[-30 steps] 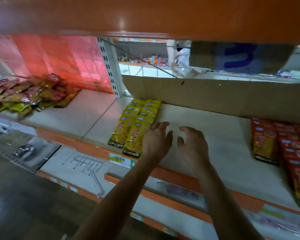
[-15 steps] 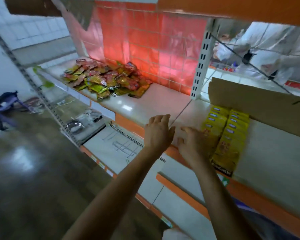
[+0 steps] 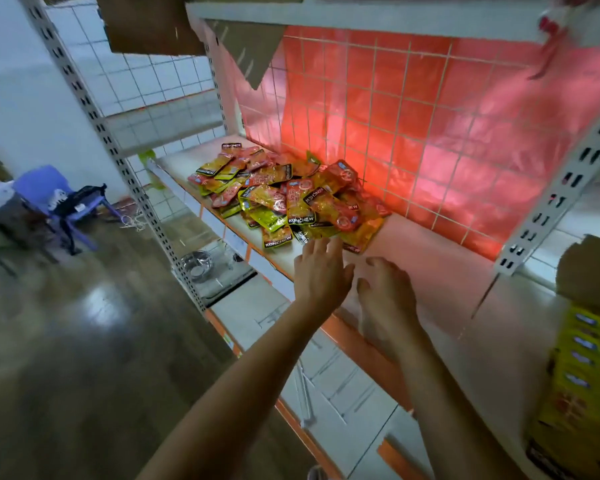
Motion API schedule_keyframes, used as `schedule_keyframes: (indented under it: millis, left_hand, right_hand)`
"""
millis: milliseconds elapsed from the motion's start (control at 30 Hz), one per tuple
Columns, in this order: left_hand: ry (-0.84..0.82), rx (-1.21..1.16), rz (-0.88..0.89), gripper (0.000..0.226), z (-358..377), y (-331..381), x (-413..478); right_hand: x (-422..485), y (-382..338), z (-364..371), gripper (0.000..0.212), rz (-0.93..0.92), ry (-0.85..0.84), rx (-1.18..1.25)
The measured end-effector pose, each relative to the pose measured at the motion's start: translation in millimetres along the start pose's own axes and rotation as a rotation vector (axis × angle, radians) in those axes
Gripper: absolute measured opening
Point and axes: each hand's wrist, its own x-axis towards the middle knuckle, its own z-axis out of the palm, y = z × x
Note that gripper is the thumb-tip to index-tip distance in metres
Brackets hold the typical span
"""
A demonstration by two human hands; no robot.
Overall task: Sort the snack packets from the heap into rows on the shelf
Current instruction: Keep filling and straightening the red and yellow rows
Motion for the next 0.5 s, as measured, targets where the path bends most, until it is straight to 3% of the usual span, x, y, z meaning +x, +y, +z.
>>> schedule_keyframes:
  millis: [200,500]
  left_hand:
    - [0.012,0.01,-0.033,0.046,3.3,-42.9,47.9]
    - [-0.025,-0.149,-0.035,0.033,0.7,-97.2,115.3]
  right_hand:
    - [59.0,-24.9,26.6,0.036,0.029,-0.036,-0.026]
    - [110.6,-56.9,66.3,0.037,0.154,0.128,-0.014]
